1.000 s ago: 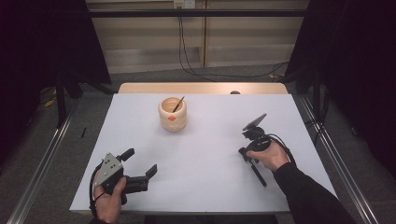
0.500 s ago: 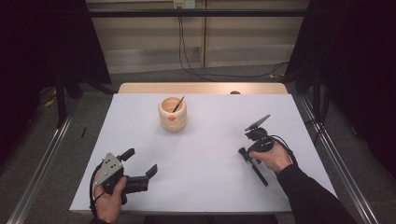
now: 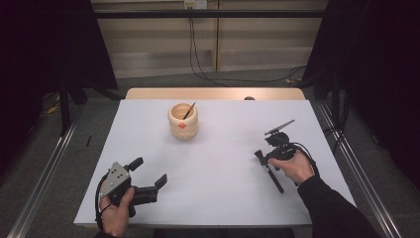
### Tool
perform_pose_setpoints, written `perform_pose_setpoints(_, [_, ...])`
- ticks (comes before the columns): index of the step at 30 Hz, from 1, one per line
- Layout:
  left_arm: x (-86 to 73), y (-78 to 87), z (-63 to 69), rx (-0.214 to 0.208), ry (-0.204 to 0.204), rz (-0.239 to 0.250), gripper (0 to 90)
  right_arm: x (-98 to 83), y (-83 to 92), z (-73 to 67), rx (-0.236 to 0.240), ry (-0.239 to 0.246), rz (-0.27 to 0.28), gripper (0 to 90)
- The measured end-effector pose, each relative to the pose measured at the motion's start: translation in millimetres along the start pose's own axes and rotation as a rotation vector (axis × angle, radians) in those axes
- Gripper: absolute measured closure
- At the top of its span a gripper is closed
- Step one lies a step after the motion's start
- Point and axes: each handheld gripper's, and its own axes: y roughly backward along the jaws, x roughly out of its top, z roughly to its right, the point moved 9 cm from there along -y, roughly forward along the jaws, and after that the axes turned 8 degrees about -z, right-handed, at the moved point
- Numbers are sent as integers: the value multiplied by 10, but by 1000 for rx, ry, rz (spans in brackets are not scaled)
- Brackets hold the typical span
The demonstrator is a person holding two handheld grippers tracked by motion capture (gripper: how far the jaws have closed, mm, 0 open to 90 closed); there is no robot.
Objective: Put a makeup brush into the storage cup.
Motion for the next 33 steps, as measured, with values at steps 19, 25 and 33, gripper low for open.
perform_pose_setpoints(19, [24, 33, -26, 13, 1, 14, 13, 174, 349, -74, 86, 60, 337, 783])
perform_pose_setpoints(25, [24, 29, -18, 8, 3, 16, 13, 206, 463, -80, 108, 76, 448, 783])
perform_pose_setpoints(33, [35, 36, -4, -8, 7, 25, 11, 228, 597, -90, 121, 109, 570, 783])
